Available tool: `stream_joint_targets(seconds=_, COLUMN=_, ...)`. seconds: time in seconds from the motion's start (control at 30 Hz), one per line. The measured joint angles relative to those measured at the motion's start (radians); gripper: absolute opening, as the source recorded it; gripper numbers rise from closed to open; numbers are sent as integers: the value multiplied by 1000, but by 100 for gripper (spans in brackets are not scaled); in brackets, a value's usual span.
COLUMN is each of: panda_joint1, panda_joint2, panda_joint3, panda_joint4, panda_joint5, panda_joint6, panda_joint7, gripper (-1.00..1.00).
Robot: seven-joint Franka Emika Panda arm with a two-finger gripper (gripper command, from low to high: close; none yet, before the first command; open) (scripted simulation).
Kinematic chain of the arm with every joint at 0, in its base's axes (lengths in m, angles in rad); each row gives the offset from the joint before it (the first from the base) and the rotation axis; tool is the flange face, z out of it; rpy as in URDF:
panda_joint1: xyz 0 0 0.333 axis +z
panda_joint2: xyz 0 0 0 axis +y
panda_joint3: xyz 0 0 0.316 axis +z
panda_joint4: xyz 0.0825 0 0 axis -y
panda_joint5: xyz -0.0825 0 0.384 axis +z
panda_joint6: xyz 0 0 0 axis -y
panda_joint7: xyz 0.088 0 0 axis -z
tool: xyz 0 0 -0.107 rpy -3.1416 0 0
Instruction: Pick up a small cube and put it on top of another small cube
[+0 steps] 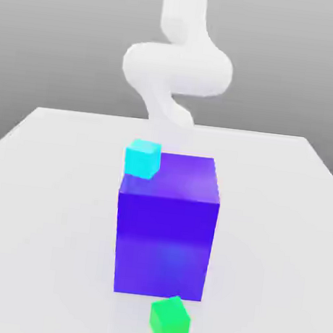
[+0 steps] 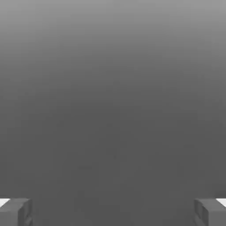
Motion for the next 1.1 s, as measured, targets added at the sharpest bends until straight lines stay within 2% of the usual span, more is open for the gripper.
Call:
stream_joint_targets(seconds=0.27, panda_joint1=39, panda_joint2=291, panda_joint3=-195, panda_joint4=0, panda_joint5=97, panda_joint6=75, panda_joint7=-214, gripper=0)
stream_joint_targets(seconds=0.57, panda_joint1=22, panda_joint2=621, panda_joint3=-363, panda_joint4=3, panda_joint5=260, panda_joint6=152, panda_joint7=-489, gripper=0)
stream_joint_targets(seconds=0.8, panda_joint1=-82, panda_joint2=874, panda_joint3=-394, panda_joint4=4, panda_joint5=361, panda_joint6=215, panda_joint7=-685, gripper=0)
stream_joint_targets(seconds=1.0, panda_joint1=-177, panda_joint2=1065, panda_joint3=-418, panda_joint4=-2, panda_joint5=368, panda_joint6=286, panda_joint7=-798, gripper=0)
stream_joint_targets(seconds=1.1, panda_joint1=-232, panda_joint2=1168, panda_joint3=-378, panda_joint4=16, panda_joint5=415, panda_joint6=349, panda_joint7=-854, gripper=0)
